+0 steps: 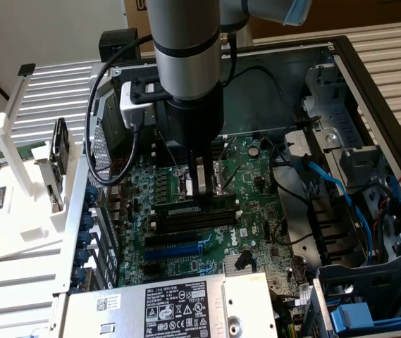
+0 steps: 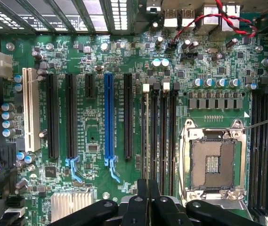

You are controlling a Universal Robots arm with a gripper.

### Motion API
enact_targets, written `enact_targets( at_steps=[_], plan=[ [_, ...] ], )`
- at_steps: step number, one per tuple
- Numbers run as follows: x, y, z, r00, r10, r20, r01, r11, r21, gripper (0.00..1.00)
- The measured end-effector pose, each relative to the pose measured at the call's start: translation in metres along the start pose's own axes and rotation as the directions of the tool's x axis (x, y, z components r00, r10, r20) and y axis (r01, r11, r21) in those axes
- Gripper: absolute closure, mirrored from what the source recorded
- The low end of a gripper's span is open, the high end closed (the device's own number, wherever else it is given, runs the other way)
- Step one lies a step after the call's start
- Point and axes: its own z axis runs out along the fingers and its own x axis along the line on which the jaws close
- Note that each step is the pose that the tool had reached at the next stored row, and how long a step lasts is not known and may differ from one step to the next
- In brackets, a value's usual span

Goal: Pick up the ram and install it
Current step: 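Insert the ram into the slot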

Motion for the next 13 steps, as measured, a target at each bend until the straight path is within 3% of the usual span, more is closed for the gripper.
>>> enact_targets(
  at_steps=[13],
  plan=[
    [-0.0009,0.0010,0.0033,1.0000,0.001,0.0002,-0.001,1.0000,0.0014,0.88]
  ],
)
